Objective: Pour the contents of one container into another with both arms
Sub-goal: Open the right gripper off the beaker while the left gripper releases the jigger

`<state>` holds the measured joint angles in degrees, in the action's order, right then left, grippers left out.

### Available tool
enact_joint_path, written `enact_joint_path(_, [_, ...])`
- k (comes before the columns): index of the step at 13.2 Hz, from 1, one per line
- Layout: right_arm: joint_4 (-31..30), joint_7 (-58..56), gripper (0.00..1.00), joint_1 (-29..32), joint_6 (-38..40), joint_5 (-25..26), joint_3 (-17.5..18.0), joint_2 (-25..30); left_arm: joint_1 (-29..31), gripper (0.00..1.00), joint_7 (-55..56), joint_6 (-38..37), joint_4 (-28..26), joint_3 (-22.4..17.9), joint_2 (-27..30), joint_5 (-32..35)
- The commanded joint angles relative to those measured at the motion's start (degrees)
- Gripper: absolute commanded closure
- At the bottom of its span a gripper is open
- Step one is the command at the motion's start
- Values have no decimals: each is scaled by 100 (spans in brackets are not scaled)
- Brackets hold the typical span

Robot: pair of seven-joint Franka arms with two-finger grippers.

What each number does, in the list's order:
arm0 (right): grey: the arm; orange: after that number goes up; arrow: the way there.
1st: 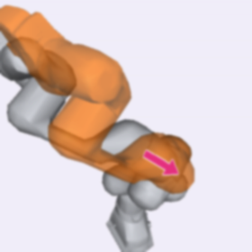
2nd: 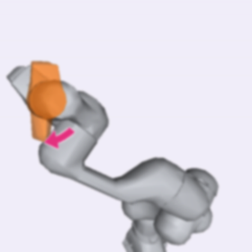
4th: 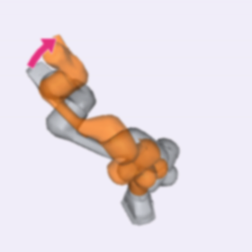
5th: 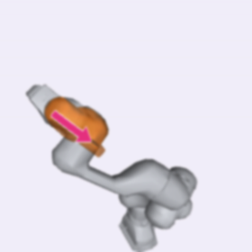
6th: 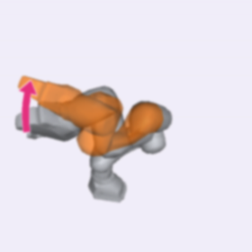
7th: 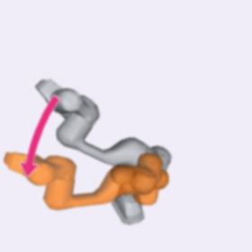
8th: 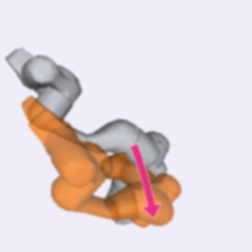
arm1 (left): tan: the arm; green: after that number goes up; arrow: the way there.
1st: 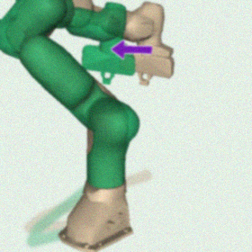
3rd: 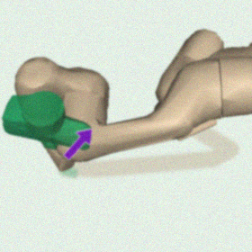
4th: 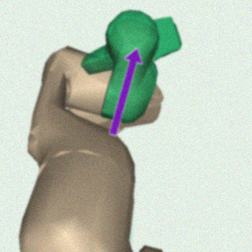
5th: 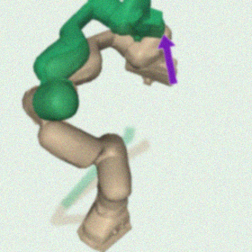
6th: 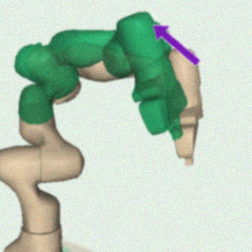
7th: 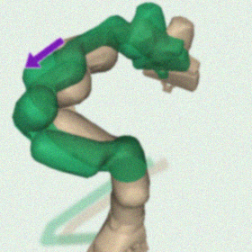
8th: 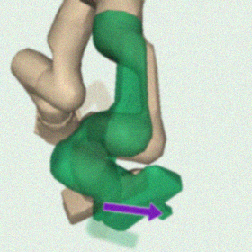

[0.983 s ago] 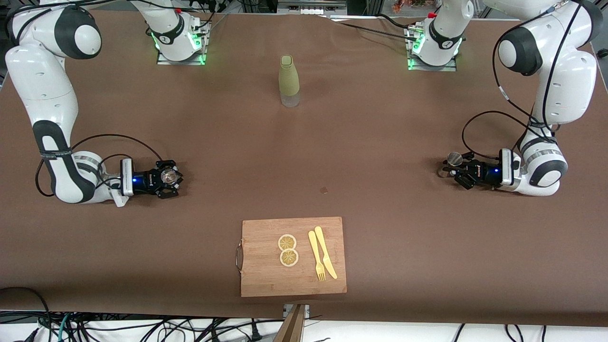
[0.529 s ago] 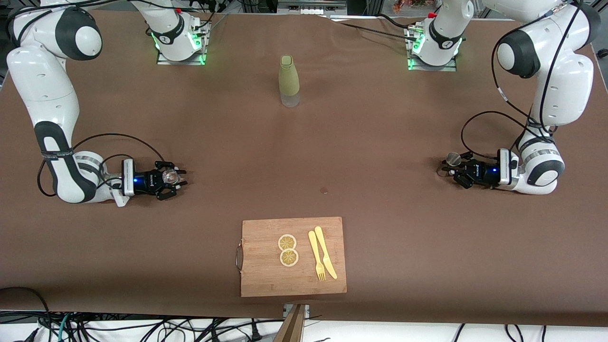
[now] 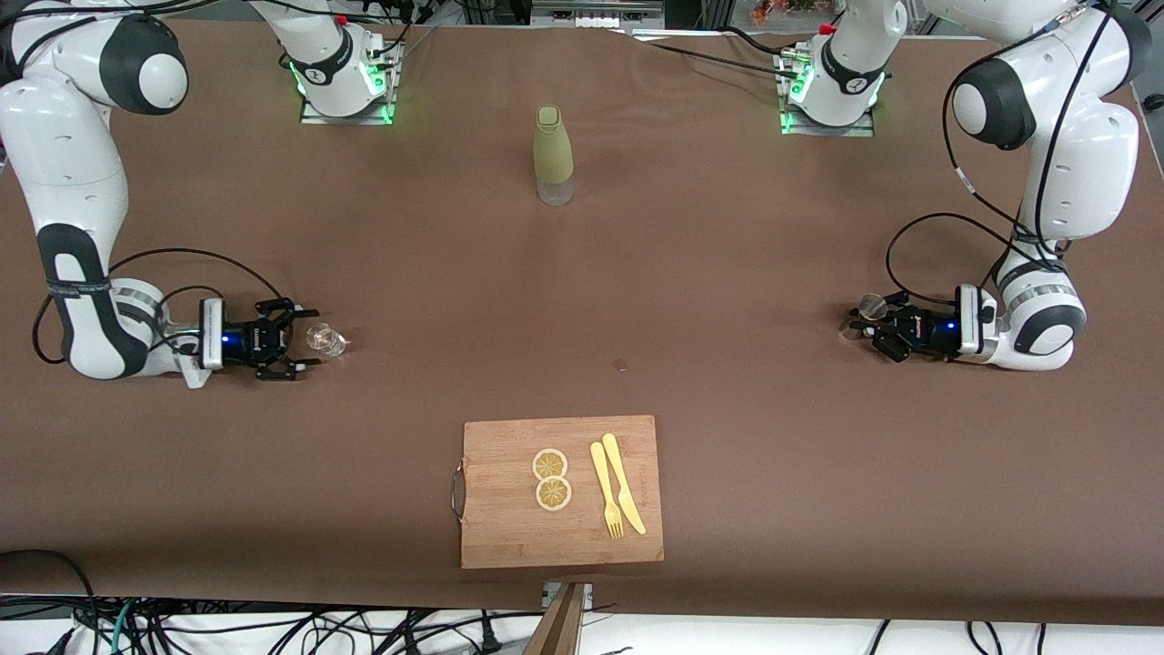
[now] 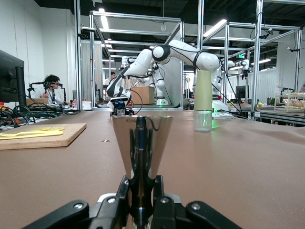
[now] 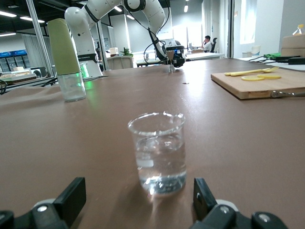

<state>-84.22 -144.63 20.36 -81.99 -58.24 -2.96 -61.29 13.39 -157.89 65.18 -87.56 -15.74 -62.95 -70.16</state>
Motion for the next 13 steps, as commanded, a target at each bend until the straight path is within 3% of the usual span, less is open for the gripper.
enact_joint_path(1, [2, 609, 0, 21, -54, 303, -406, 248, -30, 100, -1025, 364, 20, -34, -60, 362])
enact_joint_path(6, [11, 2908, 0, -23, -98, 1058, -521, 1222, -30, 100, -1007, 399, 20, -78, -51, 398])
enact_joint_path(8, [11, 4025, 0, -58, -106, 1436, -504, 1653, -39, 1, -998, 391, 11, -69, -34, 389])
enact_joint_path(10, [11, 5158, 0, -276, -124, 1927, -504, 2162, -56, 0, -885, 391, 29, -78, 45, 389])
enact_joint_path(13, [20, 6872, 0, -654, -159, 2911, -504, 2936, -56, 0, -314, 399, 467, -253, 98, 442])
